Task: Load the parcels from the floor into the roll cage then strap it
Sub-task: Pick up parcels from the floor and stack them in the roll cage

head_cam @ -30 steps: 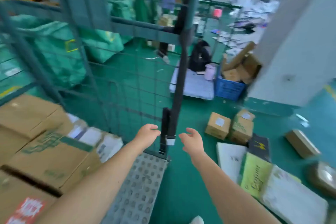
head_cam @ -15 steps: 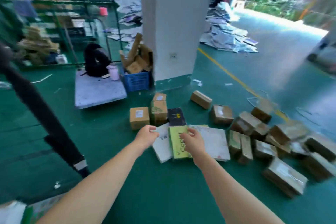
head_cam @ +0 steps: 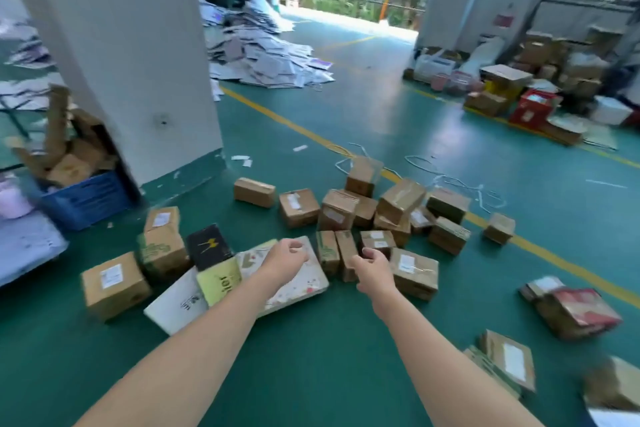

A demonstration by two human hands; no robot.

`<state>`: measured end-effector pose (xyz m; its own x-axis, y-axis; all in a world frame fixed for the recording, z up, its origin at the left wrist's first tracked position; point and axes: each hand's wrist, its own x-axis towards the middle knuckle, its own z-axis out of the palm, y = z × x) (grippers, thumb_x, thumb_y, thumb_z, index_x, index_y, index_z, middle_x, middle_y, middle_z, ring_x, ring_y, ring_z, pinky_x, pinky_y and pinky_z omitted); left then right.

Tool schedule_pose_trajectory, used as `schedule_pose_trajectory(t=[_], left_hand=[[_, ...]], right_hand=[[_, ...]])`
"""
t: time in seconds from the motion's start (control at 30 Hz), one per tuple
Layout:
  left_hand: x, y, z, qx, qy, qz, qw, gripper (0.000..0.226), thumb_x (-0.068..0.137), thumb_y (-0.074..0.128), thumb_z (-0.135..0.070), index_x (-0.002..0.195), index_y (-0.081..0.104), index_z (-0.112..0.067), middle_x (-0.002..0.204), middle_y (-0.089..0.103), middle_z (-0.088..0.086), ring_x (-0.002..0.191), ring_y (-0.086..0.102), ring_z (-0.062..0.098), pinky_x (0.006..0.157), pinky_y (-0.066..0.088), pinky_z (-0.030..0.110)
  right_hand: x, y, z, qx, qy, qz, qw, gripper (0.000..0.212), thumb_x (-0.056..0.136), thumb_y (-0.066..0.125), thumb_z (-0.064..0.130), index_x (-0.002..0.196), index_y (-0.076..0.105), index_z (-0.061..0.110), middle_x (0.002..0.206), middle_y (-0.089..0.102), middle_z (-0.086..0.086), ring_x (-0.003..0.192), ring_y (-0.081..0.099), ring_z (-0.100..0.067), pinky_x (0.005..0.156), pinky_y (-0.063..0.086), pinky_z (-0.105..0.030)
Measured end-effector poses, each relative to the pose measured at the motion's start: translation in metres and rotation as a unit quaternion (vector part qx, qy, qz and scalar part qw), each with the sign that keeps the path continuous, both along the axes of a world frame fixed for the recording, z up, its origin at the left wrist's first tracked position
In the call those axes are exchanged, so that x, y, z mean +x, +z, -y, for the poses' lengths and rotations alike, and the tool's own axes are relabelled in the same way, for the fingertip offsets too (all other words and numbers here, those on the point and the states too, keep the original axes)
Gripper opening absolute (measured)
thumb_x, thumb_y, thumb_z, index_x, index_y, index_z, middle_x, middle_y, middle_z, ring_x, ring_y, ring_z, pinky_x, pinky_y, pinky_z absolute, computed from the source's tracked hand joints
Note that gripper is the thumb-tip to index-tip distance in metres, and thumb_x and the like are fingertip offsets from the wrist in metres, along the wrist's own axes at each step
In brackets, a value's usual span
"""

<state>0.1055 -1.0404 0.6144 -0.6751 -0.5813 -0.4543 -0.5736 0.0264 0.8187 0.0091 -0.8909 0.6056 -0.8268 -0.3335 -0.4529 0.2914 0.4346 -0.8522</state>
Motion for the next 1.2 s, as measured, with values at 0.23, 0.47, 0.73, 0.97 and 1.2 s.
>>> schedule_pose_trajectory(t=[0.23, 0.47, 0.73, 0.97, 1.2], left_hand=[[-0.112, -0.006, -0.025, 0.007, -0.098, 0.01, 0.995, 0.04, 0.096, 0.056, -0.022, 0.134, 0.049, -0.016, 0.124, 0.057, 0.006, 0.114, 0.055, 0.022, 0.103, 0.046, 0.04], [-0.251, -0.014, -0.009, -0.008, -0.158, 0.012, 0.987, 0.044, 0.095, 0.059, -0.021, 0.138, 0.047, -0.015, 0.132, 0.055, 0.006, 0.114, 0.053, 0.021, 0.097, 0.047, 0.034], [-0.397, -0.013, 0.003, -0.009, -0.225, 0.021, 0.974, 0.046, 0.094, 0.059, -0.02, 0.138, 0.047, -0.014, 0.133, 0.055, 0.007, 0.115, 0.055, 0.023, 0.101, 0.047, 0.04], [-0.521, -0.023, -0.044, -0.004, -0.265, 0.045, 0.963, 0.045, 0.096, 0.058, -0.017, 0.139, 0.046, -0.012, 0.134, 0.054, 0.008, 0.115, 0.053, 0.021, 0.098, 0.047, 0.035], [-0.688, -0.032, -0.105, 0.0, -0.222, 0.032, 0.974, 0.045, 0.096, 0.055, -0.015, 0.14, 0.045, -0.01, 0.134, 0.053, 0.011, 0.105, 0.054, 0.022, 0.097, 0.049, 0.037]], right_hand=[[-0.08, -0.001, -0.044, 0.003, -0.095, 0.016, 0.995, 0.058, 0.092, 0.064, 0.025, 0.145, 0.042, 0.018, 0.135, 0.051, -0.003, 0.119, 0.051, -0.024, 0.107, 0.044, -0.047], [-0.188, -0.006, -0.038, 0.01, -0.181, 0.016, 0.983, 0.058, 0.092, 0.066, 0.024, 0.144, 0.042, 0.017, 0.131, 0.052, -0.005, 0.105, 0.054, -0.021, 0.094, 0.05, -0.038], [-0.296, 0.0, -0.032, 0.014, -0.231, 0.028, 0.973, 0.063, 0.092, 0.066, 0.025, 0.147, 0.038, 0.017, 0.138, 0.05, -0.008, 0.121, 0.051, -0.024, 0.107, 0.044, -0.044], [-0.411, -0.008, -0.071, 0.012, -0.257, 0.041, 0.966, 0.066, 0.091, 0.068, 0.025, 0.149, 0.036, 0.017, 0.141, 0.05, -0.008, 0.12, 0.051, -0.022, 0.107, 0.045, -0.044], [-0.584, -0.014, -0.124, -0.002, -0.232, 0.041, 0.972, 0.058, 0.092, 0.067, 0.015, 0.144, 0.041, 0.012, 0.124, 0.052, -0.001, 0.107, 0.049, -0.016, 0.097, 0.046, -0.034]])
